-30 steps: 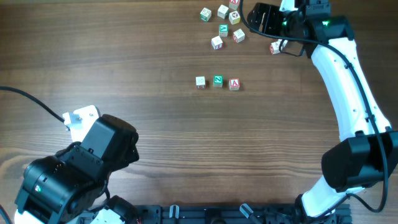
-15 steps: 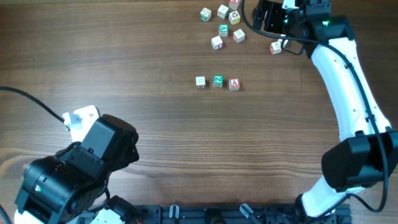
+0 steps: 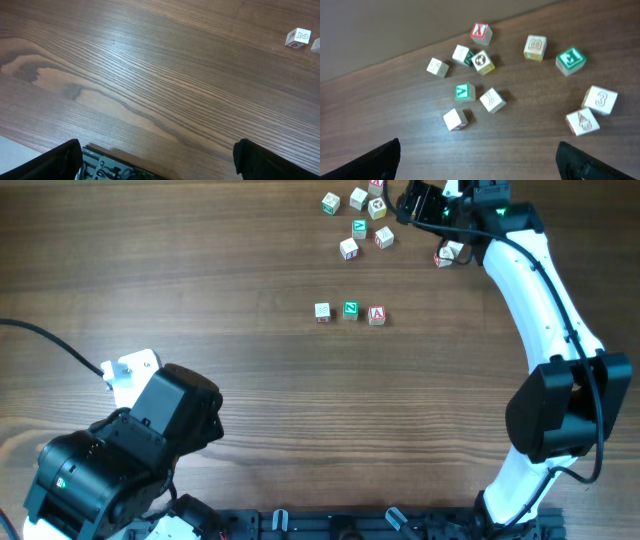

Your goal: Form a horizontal line

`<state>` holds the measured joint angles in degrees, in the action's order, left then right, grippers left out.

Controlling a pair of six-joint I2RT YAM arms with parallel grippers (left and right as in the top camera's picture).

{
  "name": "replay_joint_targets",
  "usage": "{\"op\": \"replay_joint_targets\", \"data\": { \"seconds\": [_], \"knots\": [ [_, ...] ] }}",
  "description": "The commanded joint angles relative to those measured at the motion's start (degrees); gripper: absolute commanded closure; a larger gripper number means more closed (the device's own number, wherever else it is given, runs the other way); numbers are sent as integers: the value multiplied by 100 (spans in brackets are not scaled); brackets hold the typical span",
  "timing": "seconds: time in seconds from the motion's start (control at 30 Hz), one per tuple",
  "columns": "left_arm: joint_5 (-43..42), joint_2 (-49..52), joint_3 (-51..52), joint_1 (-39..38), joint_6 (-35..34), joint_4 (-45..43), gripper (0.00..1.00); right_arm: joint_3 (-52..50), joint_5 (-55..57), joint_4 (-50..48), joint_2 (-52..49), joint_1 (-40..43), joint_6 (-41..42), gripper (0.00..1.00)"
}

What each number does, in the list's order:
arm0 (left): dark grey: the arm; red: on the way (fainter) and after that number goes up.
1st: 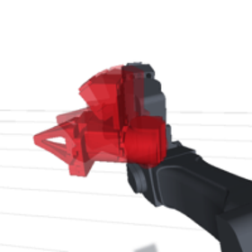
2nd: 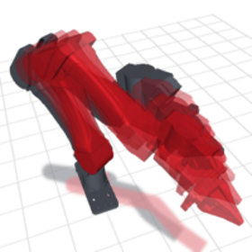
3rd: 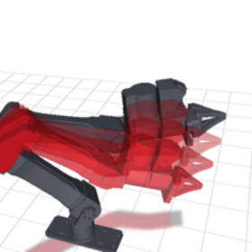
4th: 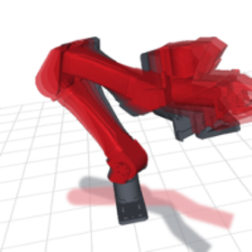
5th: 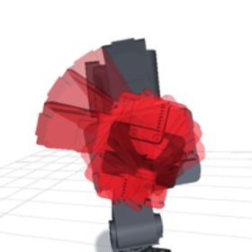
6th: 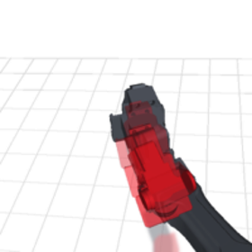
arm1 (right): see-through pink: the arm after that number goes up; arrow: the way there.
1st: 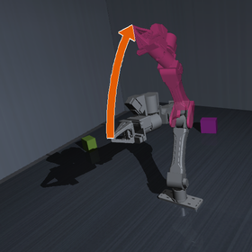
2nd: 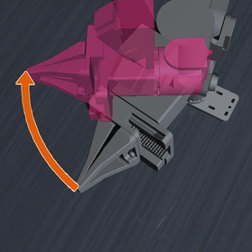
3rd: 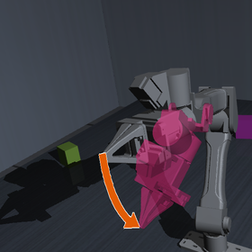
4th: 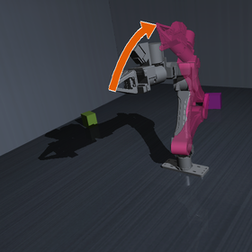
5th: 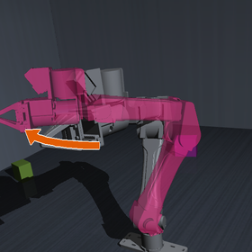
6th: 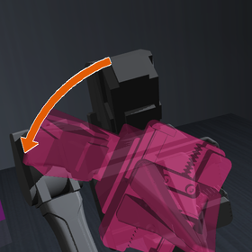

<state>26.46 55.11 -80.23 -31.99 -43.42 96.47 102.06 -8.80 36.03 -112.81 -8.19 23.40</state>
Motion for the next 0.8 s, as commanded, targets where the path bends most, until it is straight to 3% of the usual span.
{"op": "replay_joint_targets", "data": {
  "seconds": [0.0, 0.3, 0.77],
  "knots": [
    [-7, -24, -15, 0, -13, 2, 0, 122, -120, 249, -24, 2, 234, 0],
    [-7, -24, -15, 0, -13, 2, 0, 120, -120, 968, -24, 2, -50, 0],
    [-7, -24, -15, 0, -13, 2, 0, 72, -146, 844, -348, 2, -684, 0]
  ]
}}
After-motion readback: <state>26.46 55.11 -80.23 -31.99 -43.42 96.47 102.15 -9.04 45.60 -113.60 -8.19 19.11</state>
